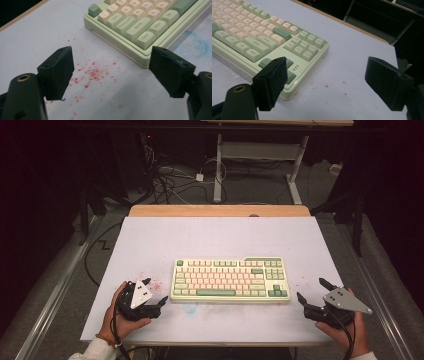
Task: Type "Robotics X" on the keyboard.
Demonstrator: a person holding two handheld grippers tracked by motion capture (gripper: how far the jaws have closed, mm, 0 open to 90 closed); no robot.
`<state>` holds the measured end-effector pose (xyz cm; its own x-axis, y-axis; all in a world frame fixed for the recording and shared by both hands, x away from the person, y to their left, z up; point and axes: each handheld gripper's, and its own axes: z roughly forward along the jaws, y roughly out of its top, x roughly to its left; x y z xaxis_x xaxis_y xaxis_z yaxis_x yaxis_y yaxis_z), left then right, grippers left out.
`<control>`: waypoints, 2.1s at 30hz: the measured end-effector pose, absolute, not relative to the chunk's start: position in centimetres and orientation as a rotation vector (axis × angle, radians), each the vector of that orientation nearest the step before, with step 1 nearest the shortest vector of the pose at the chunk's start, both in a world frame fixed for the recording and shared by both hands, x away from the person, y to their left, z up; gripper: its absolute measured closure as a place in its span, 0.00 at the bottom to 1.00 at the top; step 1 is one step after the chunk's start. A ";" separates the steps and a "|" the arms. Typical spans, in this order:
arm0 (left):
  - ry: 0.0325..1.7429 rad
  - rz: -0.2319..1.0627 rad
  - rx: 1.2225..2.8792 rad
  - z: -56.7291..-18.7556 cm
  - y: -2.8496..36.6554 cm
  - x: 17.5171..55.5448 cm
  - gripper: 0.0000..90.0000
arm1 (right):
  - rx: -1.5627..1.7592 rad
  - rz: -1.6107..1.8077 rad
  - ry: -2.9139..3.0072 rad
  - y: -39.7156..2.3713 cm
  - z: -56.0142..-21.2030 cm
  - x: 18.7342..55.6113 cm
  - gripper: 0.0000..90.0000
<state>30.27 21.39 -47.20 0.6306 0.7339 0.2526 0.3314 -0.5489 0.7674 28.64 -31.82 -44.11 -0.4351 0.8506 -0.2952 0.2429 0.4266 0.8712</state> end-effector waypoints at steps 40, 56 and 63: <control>0.835 0.720 2.205 -47.5 21.4 30.0 0.25 | 0.817 1.052 2.270 -25.5 -42.8 32.8 1.00; 0.886 0.639 2.178 -47.4 22.0 29.9 0.32 | 0.759 0.953 2.401 -21.6 -45.5 35.7 1.00; 0.892 0.553 2.163 -46.9 22.0 30.0 0.72 | 0.766 0.960 2.410 -21.7 -45.9 35.7 1.00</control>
